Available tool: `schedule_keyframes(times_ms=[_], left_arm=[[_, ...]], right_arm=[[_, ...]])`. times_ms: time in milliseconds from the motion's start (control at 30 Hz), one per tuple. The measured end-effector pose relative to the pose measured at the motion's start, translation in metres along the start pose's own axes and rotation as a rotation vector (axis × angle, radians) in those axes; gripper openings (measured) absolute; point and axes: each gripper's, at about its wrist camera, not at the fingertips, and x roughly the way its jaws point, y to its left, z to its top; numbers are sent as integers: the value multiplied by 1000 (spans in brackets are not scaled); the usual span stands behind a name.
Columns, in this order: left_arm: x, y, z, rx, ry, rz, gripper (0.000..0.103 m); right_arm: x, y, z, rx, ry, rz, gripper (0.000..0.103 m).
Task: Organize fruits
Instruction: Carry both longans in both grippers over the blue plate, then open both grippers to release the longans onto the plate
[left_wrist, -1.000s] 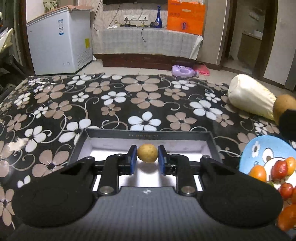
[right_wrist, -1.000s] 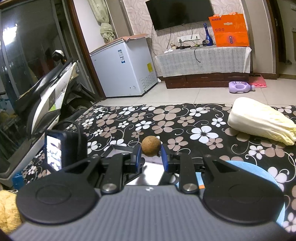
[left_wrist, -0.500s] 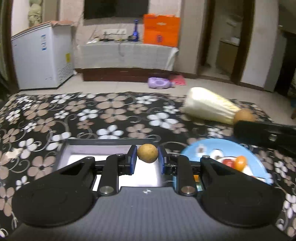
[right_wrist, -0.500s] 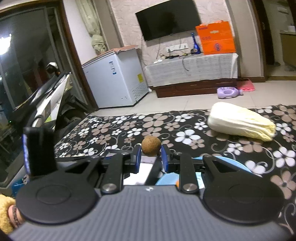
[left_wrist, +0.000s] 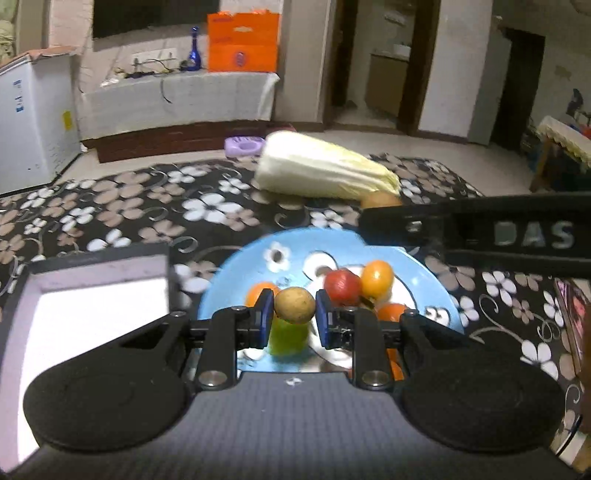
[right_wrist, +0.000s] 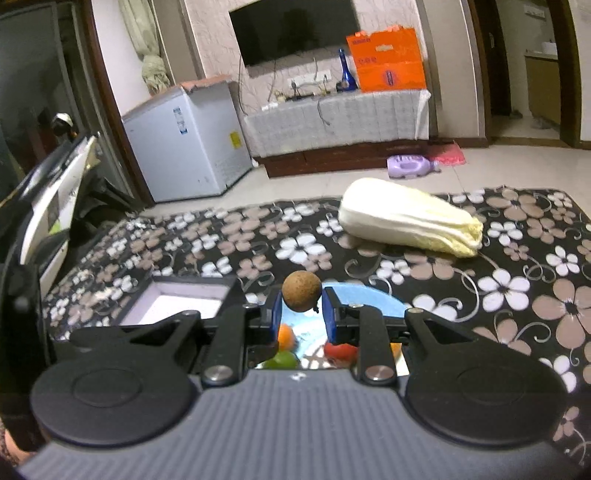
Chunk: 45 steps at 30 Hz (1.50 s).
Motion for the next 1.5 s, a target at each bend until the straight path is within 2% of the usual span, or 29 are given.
schedule_keyframes(times_ms=[367, 500, 600, 667, 733, 767, 1000, 1033, 1133, 1233, 1300, 1433, 1500], left_arm=[[17, -18, -11, 78, 26, -25, 29], [15, -21, -11, 85, 32, -23, 33], [11, -25, -12, 94, 29, -3, 42], [6, -26, -12, 92, 24, 16, 62], [0, -28, -11, 101, 11, 36, 77], [-5, -29, -11, 105, -7, 39, 81], [-36, -45, -18, 178, -70, 82, 93], [-39, -47, -20, 187, -70, 78, 94], [-54, -50, -25, 194, -96, 84, 99], [-73, -54, -31, 218, -148, 107, 101], [-85, -56, -35, 226, -173, 110, 103], [-103, -64, -44, 266, -192, 188, 103], [-111, -63, -47, 260, -188, 176, 103]], right_arm=[[44, -6, -18, -35, 143, -44, 28], [49, -6, -21, -38, 158, -62, 28], [46, -3, -22, -39, 152, -62, 38], [42, -1, -23, -45, 145, -58, 38], [38, -1, -23, -39, 140, -56, 38], [34, -1, -23, -34, 136, -55, 38], [-1, -5, -20, 14, 51, -70, 38], [-7, -8, -20, 35, 34, -82, 40], [-27, -14, -24, 104, -15, -107, 59], [-47, -12, -30, 113, -56, -155, 65], [-57, -9, -36, 116, -63, -192, 68], [-71, -7, -50, 149, -52, -255, 68], [-76, -6, -55, 174, -36, -283, 68]])
